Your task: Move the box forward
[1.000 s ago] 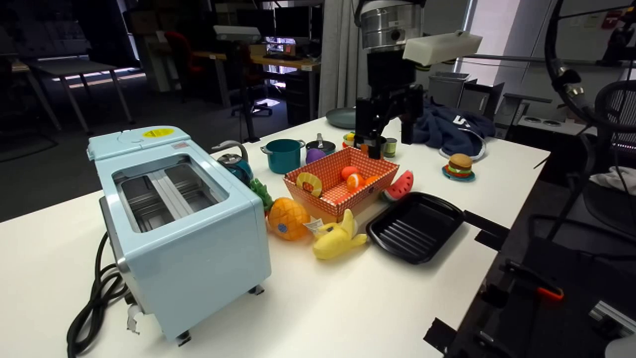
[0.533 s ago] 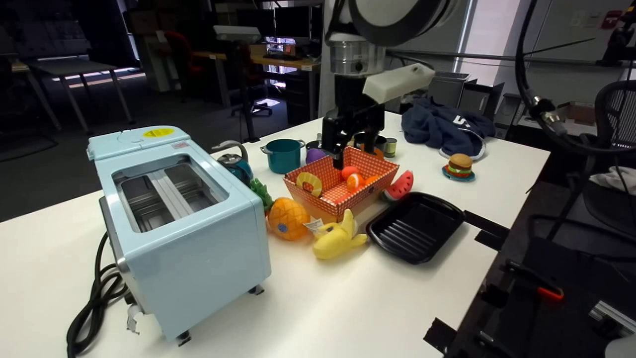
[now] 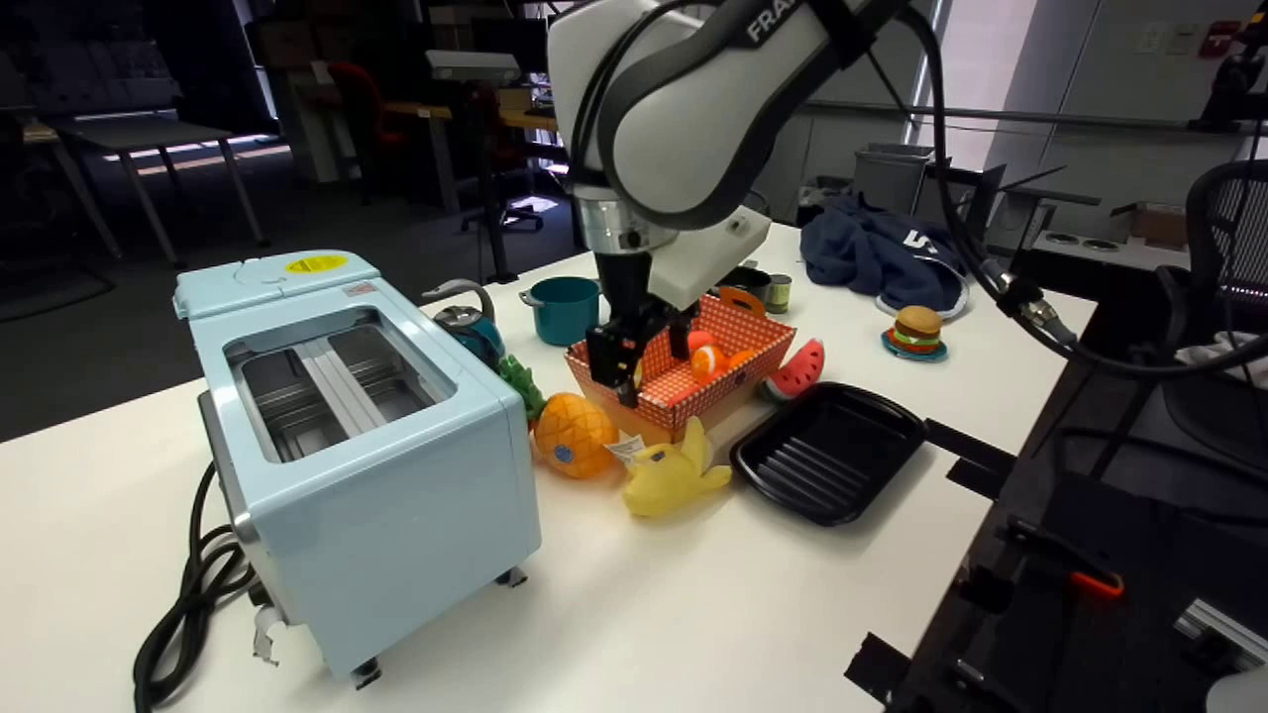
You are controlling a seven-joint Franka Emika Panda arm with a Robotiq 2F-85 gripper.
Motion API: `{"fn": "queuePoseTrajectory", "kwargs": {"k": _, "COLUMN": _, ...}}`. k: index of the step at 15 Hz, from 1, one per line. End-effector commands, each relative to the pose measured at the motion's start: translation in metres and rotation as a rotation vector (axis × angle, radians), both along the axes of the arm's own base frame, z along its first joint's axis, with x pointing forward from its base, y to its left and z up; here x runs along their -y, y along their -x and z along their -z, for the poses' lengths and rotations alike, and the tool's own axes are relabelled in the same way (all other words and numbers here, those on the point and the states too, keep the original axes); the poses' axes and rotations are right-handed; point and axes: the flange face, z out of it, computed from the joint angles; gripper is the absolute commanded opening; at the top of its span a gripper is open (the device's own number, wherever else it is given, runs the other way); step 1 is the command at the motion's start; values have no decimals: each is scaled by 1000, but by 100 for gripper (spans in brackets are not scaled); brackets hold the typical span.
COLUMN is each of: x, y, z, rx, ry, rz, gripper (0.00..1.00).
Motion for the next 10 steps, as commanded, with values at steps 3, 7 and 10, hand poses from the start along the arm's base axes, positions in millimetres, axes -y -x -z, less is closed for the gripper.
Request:
{"fn": "queuePoseTrajectory", "kwargs": {"k": 3, "x": -7, "y": -20, "z": 33, "rx": -2, "ry": 95, "rz": -22, "gripper": 74}}
{"fn": "queuePoseTrajectory", "kwargs": {"k": 7, "x": 8, "y": -23, "z": 28, "rx": 2, "ry": 67, "rz": 34, "gripper": 42}}
{"fn": "queuePoseTrajectory", "kwargs": {"k": 10, "x": 31, "y": -21, "z": 20, "rx": 13, "ry": 46, "rz": 127, "gripper": 20}}
